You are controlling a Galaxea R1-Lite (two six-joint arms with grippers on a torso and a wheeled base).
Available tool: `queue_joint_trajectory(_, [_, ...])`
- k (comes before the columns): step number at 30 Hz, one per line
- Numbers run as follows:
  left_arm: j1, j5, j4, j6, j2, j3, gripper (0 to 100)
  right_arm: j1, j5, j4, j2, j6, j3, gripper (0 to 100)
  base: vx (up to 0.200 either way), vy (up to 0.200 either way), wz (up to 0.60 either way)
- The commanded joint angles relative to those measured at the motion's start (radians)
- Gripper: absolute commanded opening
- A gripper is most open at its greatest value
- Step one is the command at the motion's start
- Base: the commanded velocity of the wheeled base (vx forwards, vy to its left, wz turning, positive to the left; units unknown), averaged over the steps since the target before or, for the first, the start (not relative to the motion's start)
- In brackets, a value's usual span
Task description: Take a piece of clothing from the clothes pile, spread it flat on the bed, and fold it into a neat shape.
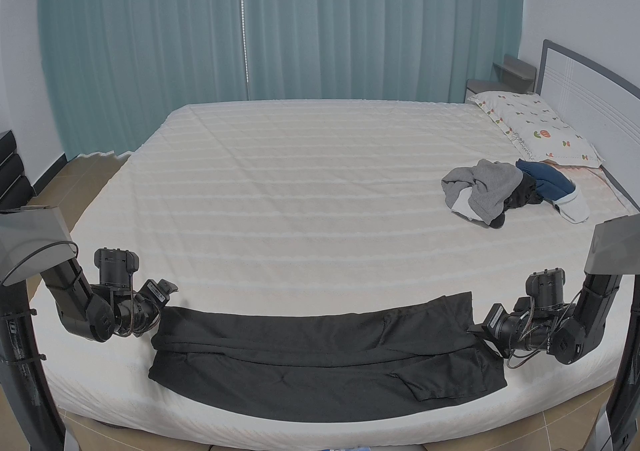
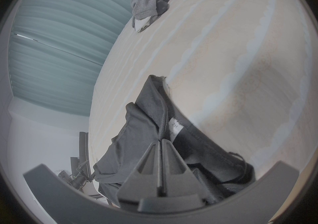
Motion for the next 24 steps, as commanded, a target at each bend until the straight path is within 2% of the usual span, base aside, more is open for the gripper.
queue_joint_trajectory(1, [0.008, -0.001, 0.001, 0.007, -0.041, 0.03, 100, -0.004, -0.002, 0.0, -0.006, -0.002, 0.008, 0, 0.0, 0.0, 0.0])
queue_joint_trajectory(3, [0.016, -0.006, 0.004, 0.01, -0.084, 0.059, 100, -0.001, 0.001, -0.009, -0.008, 0.001, 0.01, 0, 0.0, 0.0, 0.0])
queue_joint_trajectory(4, [0.016, -0.006, 0.006, 0.011, -0.09, 0.065, 100, -0.001, 0.001, -0.013, -0.008, 0.003, 0.01, 100, 0.0, 0.0, 0.0])
queue_joint_trajectory(9, [0.017, -0.01, 0.009, 0.079, -0.159, 0.168, 100, -0.008, 0.002, -0.074, -0.037, 0.006, 0.056, 100, 0.0, 0.0, 0.0])
queue_joint_trajectory(11, [0.014, -0.044, 0.001, 0.111, -0.178, 0.227, 100, -0.018, 0.004, -0.103, -0.062, 0.006, 0.097, 100, 0.0, 0.0, 0.0])
queue_joint_trajectory(18, [0.008, -0.191, -0.009, 0.105, -0.216, 0.381, 100, -0.021, 0.01, -0.118, -0.082, 0.006, 0.12, 100, 0.0, 0.0, 0.0])
queue_joint_trajectory(24, [0.007, -0.202, -0.011, 0.103, -0.222, 0.414, 100, -0.022, 0.01, -0.118, -0.088, 0.007, 0.128, 100, 0.0, 0.0, 0.0])
